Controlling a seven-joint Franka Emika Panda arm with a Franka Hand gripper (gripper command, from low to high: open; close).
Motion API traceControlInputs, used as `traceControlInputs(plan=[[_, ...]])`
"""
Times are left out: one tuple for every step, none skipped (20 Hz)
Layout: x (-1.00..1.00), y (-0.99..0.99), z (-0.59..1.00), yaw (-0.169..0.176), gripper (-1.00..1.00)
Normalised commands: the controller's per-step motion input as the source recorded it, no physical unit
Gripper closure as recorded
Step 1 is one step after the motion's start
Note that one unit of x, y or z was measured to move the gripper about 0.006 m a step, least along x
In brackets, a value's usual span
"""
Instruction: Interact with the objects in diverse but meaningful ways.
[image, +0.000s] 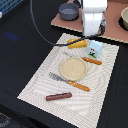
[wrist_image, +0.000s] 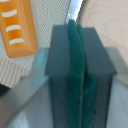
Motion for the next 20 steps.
traceControlInputs(plan=[[-0.55,0.38,-0.39,0.019,-1.0],[-0.55,0.42,-0.38,0.017,-1.0],[-0.55,0.43,-0.39,0.017,-1.0],[-0.56,0.43,-0.39,0.017,-1.0],[-0.58,0.42,-0.4,0.016,-1.0],[-0.55,0.41,-0.41,0.013,-1.0],[-0.53,0.38,-0.42,0.012,-1.0],[-0.52,0.38,-0.42,0.012,-1.0],[-0.48,0.38,-0.44,0.012,-1.0],[-0.47,0.39,-0.45,0.012,-1.0],[-0.46,0.35,-0.47,0.01,-1.0],[-0.36,0.3,-0.44,0.004,-1.0],[-0.19,0.2,-0.4,0.0,-1.0],[-0.01,0.1,-0.34,0.0,-1.0],[0.01,0.0,-0.31,0.0,-1.0],[0.02,0.03,-0.35,0.0,-1.0],[0.0,0.0,-0.38,0.0,-1.0],[0.0,0.0,-0.43,0.0,-1.0],[0.0,0.0,-0.45,0.0,-1.0],[0.0,0.0,-0.47,0.0,-1.0]])
